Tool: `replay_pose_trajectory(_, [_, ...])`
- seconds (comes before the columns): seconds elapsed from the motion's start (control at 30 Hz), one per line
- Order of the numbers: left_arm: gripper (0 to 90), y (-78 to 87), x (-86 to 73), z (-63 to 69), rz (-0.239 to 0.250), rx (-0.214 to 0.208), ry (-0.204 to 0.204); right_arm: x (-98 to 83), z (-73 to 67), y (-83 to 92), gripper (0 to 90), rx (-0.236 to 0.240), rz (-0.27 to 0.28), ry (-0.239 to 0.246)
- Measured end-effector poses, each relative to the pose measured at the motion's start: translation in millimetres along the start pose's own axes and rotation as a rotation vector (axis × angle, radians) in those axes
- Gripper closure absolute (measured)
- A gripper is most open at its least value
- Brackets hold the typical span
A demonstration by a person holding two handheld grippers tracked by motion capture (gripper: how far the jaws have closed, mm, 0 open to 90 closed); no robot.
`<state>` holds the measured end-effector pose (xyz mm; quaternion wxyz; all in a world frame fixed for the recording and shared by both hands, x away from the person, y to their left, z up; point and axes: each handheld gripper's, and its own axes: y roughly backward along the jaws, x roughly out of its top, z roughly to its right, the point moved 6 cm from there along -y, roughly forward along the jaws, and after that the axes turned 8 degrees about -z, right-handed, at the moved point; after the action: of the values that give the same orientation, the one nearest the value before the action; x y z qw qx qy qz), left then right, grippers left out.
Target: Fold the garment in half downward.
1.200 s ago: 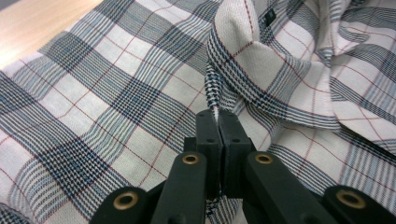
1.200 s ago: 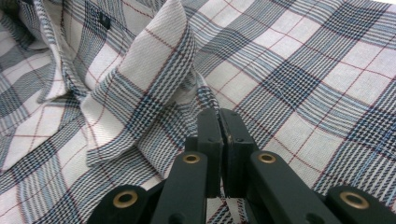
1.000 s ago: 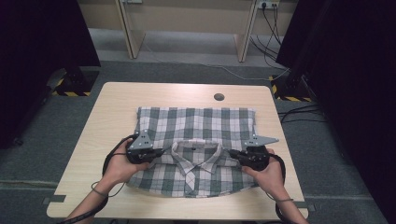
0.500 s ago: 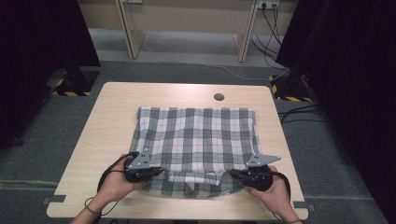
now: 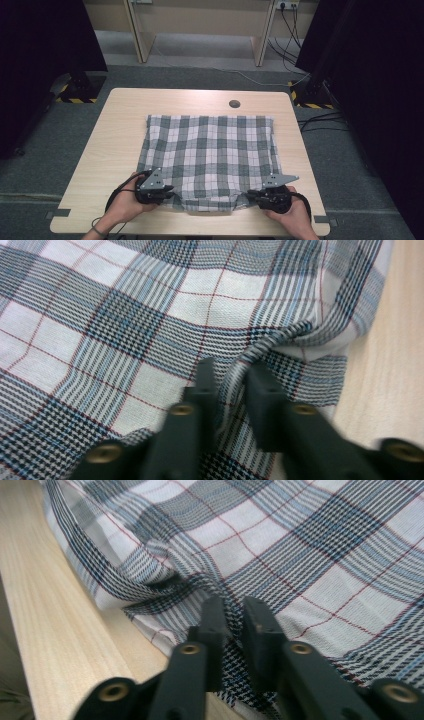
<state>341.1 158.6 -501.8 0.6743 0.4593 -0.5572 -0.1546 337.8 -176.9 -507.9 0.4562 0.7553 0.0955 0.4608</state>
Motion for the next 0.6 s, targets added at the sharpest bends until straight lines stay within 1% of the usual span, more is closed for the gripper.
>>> replay_pose_trajectory(0.07, [55.7,5.6,1.0,-2.1,0.030,0.015,0.014,1.9,0.4,4.8,68.5,0.000,0.026,-0.011])
replay_pose_trajectory(0.1, [50.9,10.4,2.0,-4.2,0.054,0.025,0.035,3.2,1.3,8.3,64.0,0.001,0.044,-0.017])
replay_pose_trajectory(0.13, [44.2,14.4,2.9,-6.7,0.073,0.040,0.059,5.3,3.3,12.9,57.7,-0.004,0.072,-0.031])
replay_pose_trajectory(0.17, [39.7,18.2,3.7,-9.2,0.093,0.052,0.088,6.9,5.6,16.5,54.2,-0.005,0.094,-0.048])
replay_pose_trajectory(0.2, [35.2,20.8,4.5,-11.0,0.109,0.058,0.105,8.7,8.4,20.0,52.1,0.001,0.119,-0.064])
replay_pose_trajectory(0.23, [33.2,25.3,5.6,-13.7,0.135,0.063,0.130,9.8,10.7,22.5,50.1,0.002,0.137,-0.077])
replay_pose_trajectory(0.33, [27.4,34.0,7.1,-21.1,0.191,0.079,0.195,12.9,24.0,31.0,44.7,-0.034,0.189,-0.127])
replay_pose_trajectory(0.4, [25.4,39.4,6.5,-28.5,0.231,0.090,0.244,14.3,33.4,33.9,41.7,-0.066,0.211,-0.155])
replay_pose_trajectory(0.43, [24.1,41.0,5.8,-31.5,0.240,0.100,0.259,14.8,39.4,34.9,40.8,-0.089,0.218,-0.172])
replay_pose_trajectory(0.47, [23.1,43.5,4.1,-36.7,0.249,0.119,0.279,15.2,43.2,35.4,39.7,-0.106,0.222,-0.183])
replay_pose_trajectory(0.5, [21.3,44.7,3.0,-39.8,0.253,0.131,0.291,15.9,49.4,36.3,38.3,-0.138,0.228,-0.200])
replay_pose_trajectory(0.53, [20.3,46.3,1.5,-43.6,0.257,0.144,0.308,16.3,53.1,36.7,37.6,-0.154,0.232,-0.209])
replay_pose_trajectory(0.6, [19.8,49.5,-1.8,-51.9,0.263,0.177,0.336,18.1,62.2,38.1,35.8,-0.190,0.246,-0.242])
